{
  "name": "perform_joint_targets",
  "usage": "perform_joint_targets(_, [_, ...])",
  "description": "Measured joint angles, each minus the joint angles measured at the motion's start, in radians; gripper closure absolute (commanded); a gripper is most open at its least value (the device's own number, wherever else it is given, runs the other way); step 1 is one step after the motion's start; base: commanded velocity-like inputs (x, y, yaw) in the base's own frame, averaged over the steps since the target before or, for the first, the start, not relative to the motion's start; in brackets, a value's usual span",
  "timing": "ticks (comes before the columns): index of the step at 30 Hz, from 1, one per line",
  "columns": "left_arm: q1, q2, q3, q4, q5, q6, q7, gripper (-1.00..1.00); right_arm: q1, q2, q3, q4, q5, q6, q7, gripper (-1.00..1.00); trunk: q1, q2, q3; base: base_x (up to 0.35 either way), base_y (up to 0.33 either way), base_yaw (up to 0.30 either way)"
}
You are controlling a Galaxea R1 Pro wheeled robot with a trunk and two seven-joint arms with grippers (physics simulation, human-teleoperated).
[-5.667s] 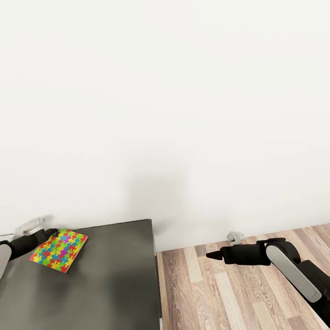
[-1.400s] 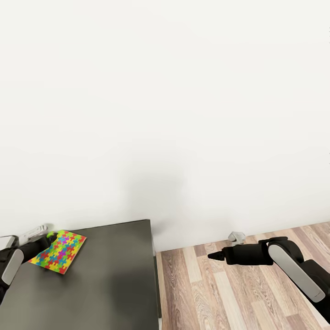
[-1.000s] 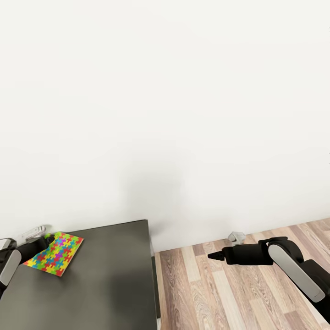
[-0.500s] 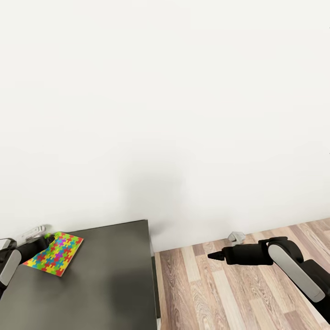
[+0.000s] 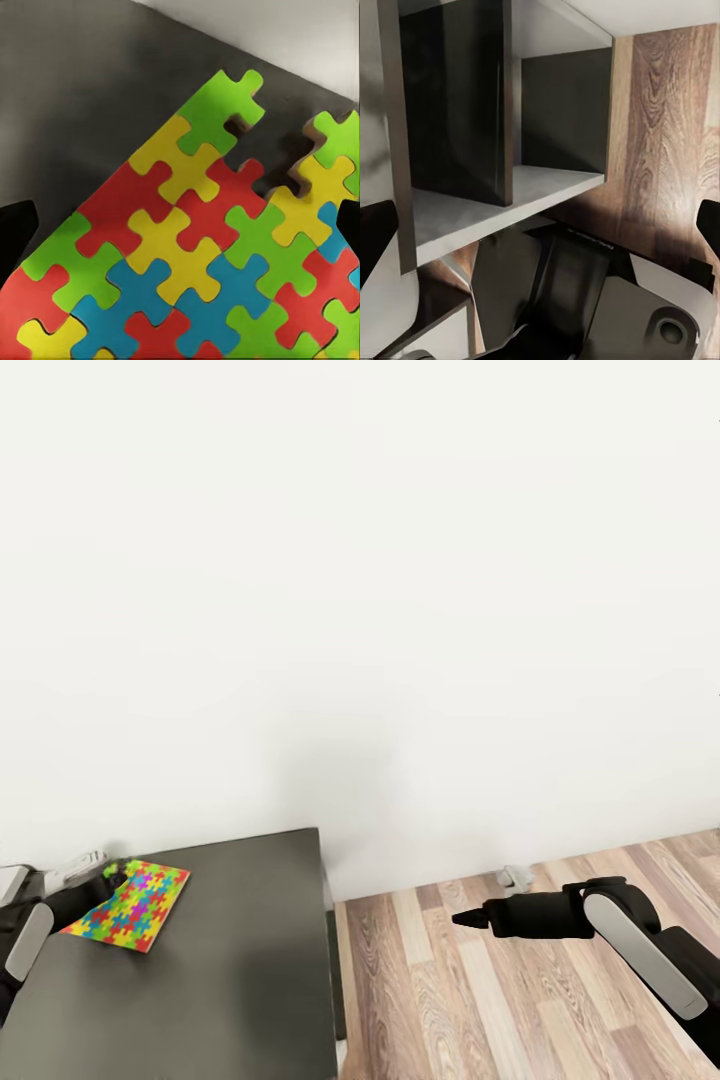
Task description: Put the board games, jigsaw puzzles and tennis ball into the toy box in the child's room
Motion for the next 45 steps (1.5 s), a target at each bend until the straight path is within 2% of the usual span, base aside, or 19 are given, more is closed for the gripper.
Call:
perform_joint_targets(11, [0.0, 0.0, 0.0, 0.0, 0.0, 0.0, 0.0, -1.0, 0.0, 0.003, 0.0, 0.0, 0.0, 0.0, -0.001, -1.0, 0.0, 0.0, 0.0, -0.162, -0.096, 0.0])
perform_joint_targets(26, [0.0, 0.0, 0.0, -0.001, -0.004, 0.0, 0.001, -1.0, 0.0, 0.004, 0.001, 0.0, 0.0, 0.0, -0.001, -1.0, 0.0, 0.0, 0.0, -0.035, -0.022, -0.01])
perform_joint_targets(29, [0.0, 0.0, 0.0, -0.003, -0.019, -0.001, 0.004, -1.0, 0.0, 0.004, 0.001, 0.0, 0.0, 0.0, -0.001, -1.0, 0.0, 0.0, 0.0, -0.005, -0.003, -0.129])
perform_joint_targets(45, [-0.001, 0.001, 0.0, -0.002, -0.016, -0.001, 0.002, -1.0, 0.0, 0.004, 0.0, 0.0, 0.0, 0.001, -0.001, -1.0, 0.0, 0.0, 0.0, -0.001, -0.001, -0.233])
